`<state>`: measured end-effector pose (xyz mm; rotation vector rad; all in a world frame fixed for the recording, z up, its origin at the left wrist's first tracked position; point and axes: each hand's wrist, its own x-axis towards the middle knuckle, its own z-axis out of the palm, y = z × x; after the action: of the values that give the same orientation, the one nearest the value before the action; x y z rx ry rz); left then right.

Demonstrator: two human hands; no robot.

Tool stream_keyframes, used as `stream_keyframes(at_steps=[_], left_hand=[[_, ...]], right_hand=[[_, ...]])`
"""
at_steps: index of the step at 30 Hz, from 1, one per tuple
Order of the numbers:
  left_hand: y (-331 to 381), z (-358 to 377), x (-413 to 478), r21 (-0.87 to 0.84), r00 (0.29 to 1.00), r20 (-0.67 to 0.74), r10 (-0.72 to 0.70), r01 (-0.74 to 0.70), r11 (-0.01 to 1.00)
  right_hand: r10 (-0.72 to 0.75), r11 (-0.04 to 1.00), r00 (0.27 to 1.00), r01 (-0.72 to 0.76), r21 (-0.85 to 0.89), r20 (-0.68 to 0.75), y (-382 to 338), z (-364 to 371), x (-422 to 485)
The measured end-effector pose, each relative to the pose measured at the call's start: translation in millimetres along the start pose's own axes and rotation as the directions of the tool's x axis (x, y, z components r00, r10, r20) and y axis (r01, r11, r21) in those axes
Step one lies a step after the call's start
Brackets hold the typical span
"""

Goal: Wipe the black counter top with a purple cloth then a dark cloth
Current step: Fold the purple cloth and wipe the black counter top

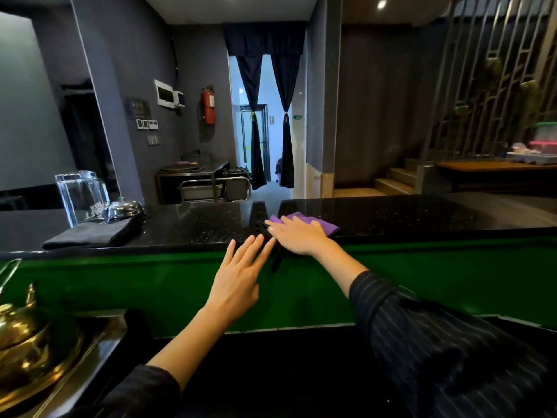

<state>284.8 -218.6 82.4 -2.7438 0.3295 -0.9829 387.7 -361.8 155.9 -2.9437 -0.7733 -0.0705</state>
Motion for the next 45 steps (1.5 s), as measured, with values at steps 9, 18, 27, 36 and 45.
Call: stream_keyframes(at_steps=[9,18,27,36,45], left_hand=[[-35.6,5.4,-0.1,-0.089,0.995,-0.092,-0.038,0.03,0.996],[-19.8,36.9,10.8,-0.372,0.901,-0.344,-0.265,0.129,0.919],[-18.7,36.7,9.0,-0.332,0.907,-0.334,-0.258,0.143,0.932],[-29.4,4.5,0.2,-0.199,0.989,-0.092,-0.119,0.099,0.975],[-103.3,-8.1,-48.5,-0.058,0.972,0.129,-0.197,0.206,0.977]], right_hand=[[0.301,0.938,0.943,-0.319,0.134,0.139,100.9,-26.4,11.4],[0.43,0.895,0.894,-0.44,0.074,0.124,121.8,-19.4,84.8],[0.146,0.987,0.974,-0.155,0.042,0.171,11.1,-11.6,127.0],[-0.115,0.991,0.98,0.102,0.085,0.165,-36.6,-4.4,77.2],[-0.044,0.994,0.991,0.031,0.103,0.126,-31.1,-7.0,52.7]])
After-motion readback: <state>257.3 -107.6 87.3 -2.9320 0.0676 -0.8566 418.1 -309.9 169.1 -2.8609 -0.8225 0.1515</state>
